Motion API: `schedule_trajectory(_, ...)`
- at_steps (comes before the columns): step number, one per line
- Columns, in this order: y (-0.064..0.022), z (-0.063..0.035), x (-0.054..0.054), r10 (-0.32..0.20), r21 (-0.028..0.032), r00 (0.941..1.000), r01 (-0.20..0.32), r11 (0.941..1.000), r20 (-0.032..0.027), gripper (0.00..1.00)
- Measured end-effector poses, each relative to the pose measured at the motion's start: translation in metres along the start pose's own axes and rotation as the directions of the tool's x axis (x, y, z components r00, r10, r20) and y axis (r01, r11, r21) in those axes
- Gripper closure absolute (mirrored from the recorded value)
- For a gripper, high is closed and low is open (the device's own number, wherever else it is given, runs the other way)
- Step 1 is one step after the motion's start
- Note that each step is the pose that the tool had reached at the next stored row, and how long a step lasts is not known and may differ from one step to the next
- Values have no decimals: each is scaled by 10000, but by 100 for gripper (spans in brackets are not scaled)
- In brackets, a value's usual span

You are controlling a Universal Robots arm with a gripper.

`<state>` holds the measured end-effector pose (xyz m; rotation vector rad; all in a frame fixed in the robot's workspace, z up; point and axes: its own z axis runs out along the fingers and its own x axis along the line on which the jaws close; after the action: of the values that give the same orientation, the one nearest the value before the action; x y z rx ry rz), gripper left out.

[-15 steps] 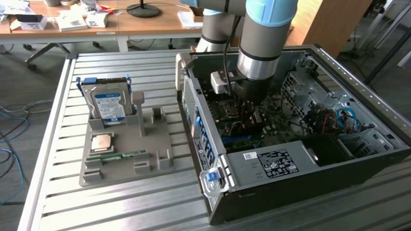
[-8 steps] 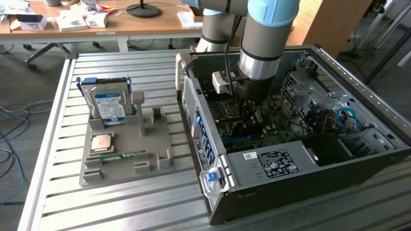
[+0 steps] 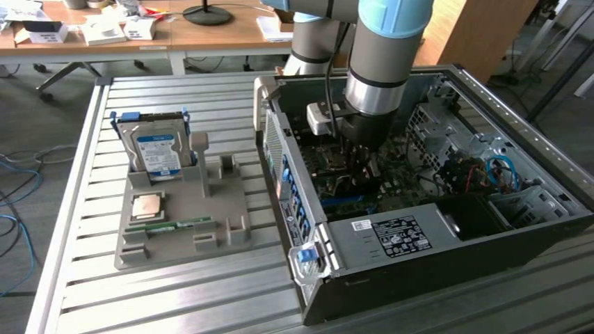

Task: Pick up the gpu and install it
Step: 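Insert the gpu into the slot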

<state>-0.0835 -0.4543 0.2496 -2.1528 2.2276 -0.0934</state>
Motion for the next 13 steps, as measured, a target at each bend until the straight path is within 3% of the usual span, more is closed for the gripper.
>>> schedule_trajectory(13, -2, -30, 1, 0, -1, 10000, 0, 10000, 1, 74)
